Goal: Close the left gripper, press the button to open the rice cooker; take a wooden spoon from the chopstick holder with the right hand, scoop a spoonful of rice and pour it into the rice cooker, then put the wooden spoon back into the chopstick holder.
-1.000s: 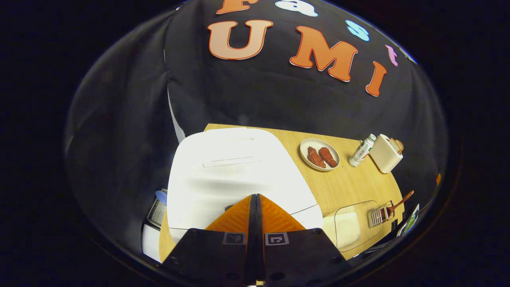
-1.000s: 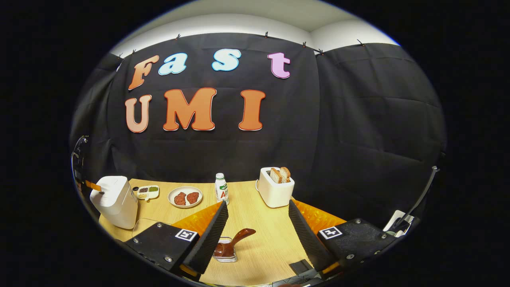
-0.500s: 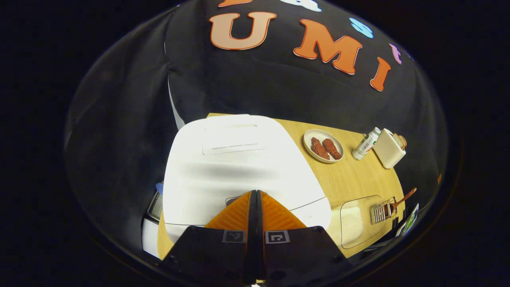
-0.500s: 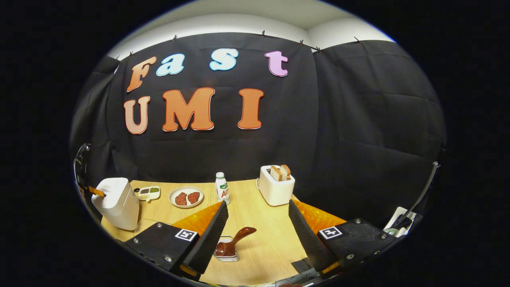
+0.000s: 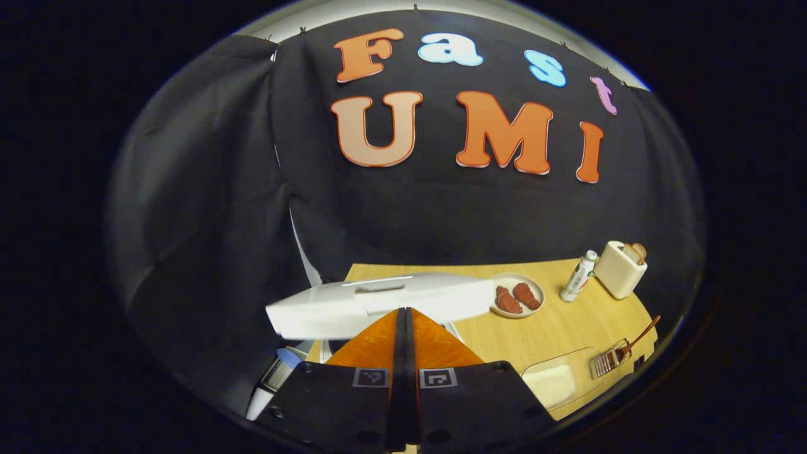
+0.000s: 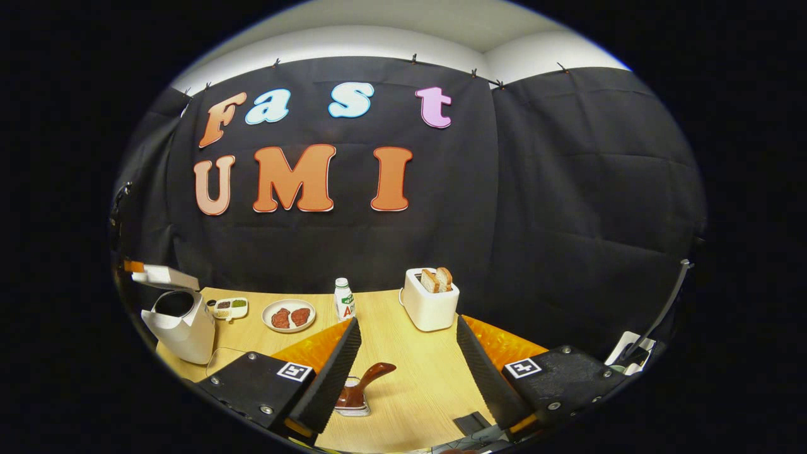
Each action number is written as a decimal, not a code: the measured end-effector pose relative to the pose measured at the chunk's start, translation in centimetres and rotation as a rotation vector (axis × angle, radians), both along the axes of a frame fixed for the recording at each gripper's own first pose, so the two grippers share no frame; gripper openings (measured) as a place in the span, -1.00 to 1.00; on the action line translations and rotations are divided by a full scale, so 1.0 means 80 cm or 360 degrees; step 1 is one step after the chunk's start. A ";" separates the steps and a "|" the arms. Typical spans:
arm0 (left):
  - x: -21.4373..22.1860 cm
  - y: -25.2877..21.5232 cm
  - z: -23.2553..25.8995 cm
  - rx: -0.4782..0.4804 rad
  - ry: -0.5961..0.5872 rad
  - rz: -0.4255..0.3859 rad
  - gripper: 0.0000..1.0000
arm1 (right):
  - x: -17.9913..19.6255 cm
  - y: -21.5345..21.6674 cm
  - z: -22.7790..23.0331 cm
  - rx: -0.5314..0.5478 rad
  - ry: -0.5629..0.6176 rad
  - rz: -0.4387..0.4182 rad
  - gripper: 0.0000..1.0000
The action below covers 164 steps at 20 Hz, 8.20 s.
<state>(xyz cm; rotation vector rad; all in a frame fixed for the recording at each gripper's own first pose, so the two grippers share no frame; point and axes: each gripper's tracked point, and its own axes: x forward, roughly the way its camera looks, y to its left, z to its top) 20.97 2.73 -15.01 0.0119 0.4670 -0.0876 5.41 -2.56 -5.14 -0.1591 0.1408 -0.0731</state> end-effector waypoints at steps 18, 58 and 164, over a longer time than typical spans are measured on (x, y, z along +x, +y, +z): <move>-0.118 0.019 0.148 -0.0095 -0.0446 0.0201 -0.83 | -0.004 0.005 0.018 0.0058 -0.0089 0.0085 0.90; -0.196 0.043 0.149 0.0170 -0.0493 0.0535 1.00 | 0.125 0.028 -0.258 0.1446 0.0532 0.0171 0.22; -0.094 0.247 0.068 -0.0027 -0.0412 0.0195 1.00 | 0.123 0.566 -0.132 0.2317 0.0542 0.0506 -0.58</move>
